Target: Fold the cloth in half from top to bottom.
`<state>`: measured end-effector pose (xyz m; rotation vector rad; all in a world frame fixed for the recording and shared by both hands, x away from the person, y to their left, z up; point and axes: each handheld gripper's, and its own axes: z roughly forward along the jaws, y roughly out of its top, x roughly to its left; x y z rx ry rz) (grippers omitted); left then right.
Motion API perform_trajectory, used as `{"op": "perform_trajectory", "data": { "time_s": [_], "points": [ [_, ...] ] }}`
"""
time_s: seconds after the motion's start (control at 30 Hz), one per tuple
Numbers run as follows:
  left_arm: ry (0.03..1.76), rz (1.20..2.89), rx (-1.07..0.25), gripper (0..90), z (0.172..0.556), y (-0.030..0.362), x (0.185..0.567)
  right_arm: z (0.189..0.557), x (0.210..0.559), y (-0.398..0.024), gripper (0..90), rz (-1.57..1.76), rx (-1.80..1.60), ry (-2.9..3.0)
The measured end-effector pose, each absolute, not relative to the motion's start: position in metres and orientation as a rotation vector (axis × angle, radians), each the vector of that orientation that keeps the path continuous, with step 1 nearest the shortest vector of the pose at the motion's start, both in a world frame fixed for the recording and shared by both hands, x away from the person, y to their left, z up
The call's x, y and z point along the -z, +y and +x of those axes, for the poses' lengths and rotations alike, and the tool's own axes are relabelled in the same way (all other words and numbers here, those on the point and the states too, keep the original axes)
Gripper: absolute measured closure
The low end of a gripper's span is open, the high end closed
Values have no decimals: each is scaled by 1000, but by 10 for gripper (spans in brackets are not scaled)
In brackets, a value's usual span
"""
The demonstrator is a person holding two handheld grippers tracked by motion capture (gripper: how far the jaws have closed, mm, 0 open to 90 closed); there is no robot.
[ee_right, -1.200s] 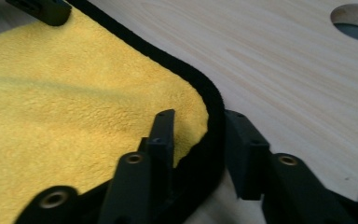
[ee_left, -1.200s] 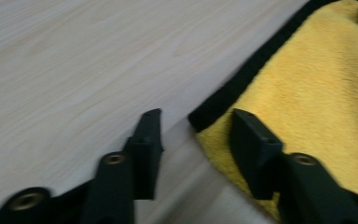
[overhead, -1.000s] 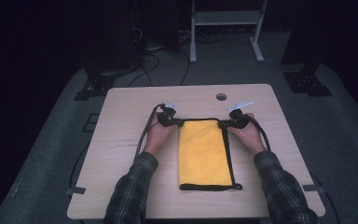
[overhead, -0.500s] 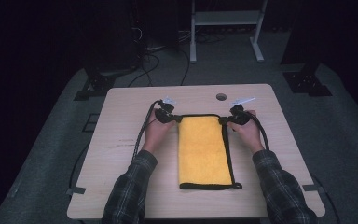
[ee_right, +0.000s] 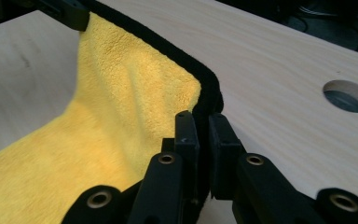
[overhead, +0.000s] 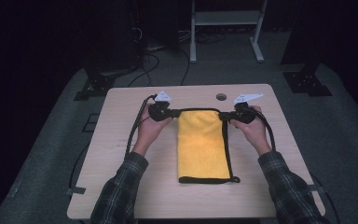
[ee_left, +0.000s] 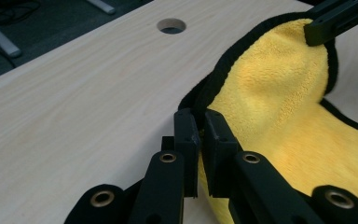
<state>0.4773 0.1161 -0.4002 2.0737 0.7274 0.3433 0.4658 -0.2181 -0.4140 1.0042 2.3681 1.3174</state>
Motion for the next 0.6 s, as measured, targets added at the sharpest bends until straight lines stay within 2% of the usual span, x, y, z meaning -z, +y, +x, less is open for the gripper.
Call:
{"op": "perform_trajectory", "data": {
  "time_s": [0.6],
  "points": [
    [654, 2017, -128, 847, 410, 130, 401, 405, 426, -237, 828, 948, -1466, 2422]
  ]
}}
